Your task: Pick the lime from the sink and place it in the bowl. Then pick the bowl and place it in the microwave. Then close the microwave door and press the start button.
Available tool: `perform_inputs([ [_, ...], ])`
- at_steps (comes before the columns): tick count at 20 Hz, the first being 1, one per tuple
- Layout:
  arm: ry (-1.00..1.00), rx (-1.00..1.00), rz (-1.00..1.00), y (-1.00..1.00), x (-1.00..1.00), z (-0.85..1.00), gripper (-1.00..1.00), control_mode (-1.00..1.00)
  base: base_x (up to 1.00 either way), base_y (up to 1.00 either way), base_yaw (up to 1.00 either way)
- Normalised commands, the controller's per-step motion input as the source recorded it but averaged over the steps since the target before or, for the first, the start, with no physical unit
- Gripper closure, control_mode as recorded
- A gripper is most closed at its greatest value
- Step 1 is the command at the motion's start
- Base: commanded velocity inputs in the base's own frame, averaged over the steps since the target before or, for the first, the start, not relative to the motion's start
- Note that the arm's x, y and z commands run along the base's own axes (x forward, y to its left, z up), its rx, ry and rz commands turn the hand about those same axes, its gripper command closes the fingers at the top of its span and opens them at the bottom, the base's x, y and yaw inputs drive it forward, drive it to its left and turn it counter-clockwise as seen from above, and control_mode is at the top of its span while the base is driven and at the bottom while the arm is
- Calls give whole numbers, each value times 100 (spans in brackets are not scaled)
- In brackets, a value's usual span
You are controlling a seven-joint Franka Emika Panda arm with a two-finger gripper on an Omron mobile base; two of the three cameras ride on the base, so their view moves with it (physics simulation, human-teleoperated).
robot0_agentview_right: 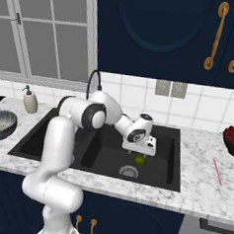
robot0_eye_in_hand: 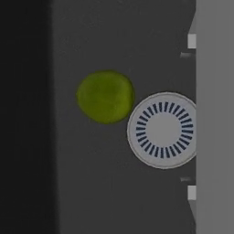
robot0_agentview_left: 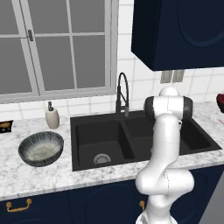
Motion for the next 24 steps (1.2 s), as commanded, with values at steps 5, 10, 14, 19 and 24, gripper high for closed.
perform_inputs([
  [5,-1,0,0,-15,27,-31,-100,-100,0,0,0],
  [10,0,0,0,-3,41,-45,-100,-100,0,0,0],
  [14,0,0,0,-1,30,-36,-100,-100,0,0,0],
  [19,0,0,0,0,1,-25,-100,-100,0,0,0],
  [24,0,0,0,0,0,-27,-100,-100,0,0,0],
])
